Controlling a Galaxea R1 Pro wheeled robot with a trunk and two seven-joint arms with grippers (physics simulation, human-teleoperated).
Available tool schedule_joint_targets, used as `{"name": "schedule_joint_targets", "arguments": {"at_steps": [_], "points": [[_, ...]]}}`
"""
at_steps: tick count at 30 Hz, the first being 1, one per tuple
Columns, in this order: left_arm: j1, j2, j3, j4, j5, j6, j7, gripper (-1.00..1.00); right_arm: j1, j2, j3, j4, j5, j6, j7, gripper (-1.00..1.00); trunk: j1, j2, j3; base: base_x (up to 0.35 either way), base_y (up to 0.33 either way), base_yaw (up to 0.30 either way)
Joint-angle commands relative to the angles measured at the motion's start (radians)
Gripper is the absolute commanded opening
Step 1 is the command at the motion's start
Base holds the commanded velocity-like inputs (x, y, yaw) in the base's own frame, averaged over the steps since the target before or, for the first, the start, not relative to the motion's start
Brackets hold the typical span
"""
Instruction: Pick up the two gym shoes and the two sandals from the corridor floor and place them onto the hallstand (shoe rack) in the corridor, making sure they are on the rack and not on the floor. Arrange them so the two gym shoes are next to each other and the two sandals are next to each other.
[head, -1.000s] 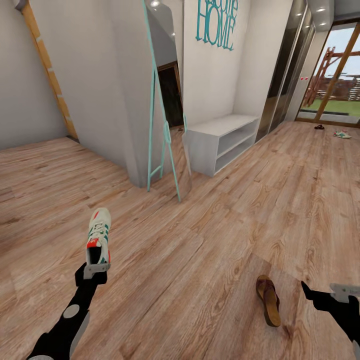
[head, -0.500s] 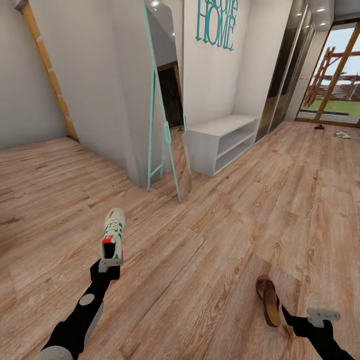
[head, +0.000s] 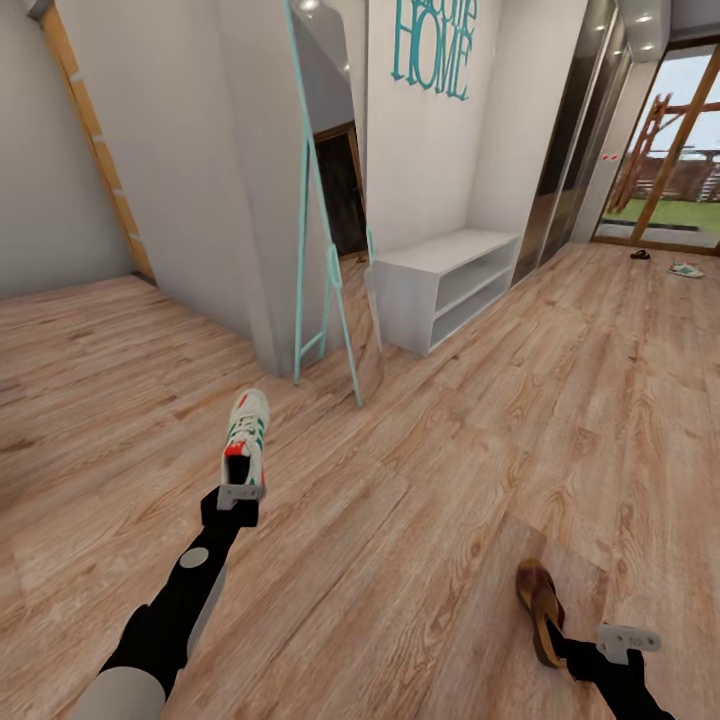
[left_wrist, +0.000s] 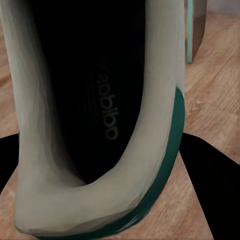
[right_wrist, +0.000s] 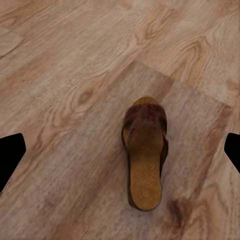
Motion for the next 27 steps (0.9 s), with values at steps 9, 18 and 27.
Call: {"name": "schedule_joint_targets", "arguments": {"at_steps": [9,18,27], "points": [[0.0,-0.003,0.001,-0.001,-0.008,-0.002,0.005,-1.0,-0.001,0.002,-0.002,0.0,-0.003,-0.003,0.007,1.0,0.0,0.0,-0.001,0.275,0.0,-0.104],[-0.002,-0.013,-0.001,-0.048,-0.007,0.001,0.001,-1.0,-0.001,0.002,-0.002,0.0,-0.003,-0.003,0.007,1.0,0.0,0.0,-0.001,0.024,0.0,-0.097],[-0.039,-0.068,-0.035,-0.291,-0.011,0.18,-0.004,-1.0,-0.001,0.002,-0.001,0.002,-0.003,-0.002,0.007,1.0,0.0,0.0,-0.001,0.0,0.0,-0.154]]}}
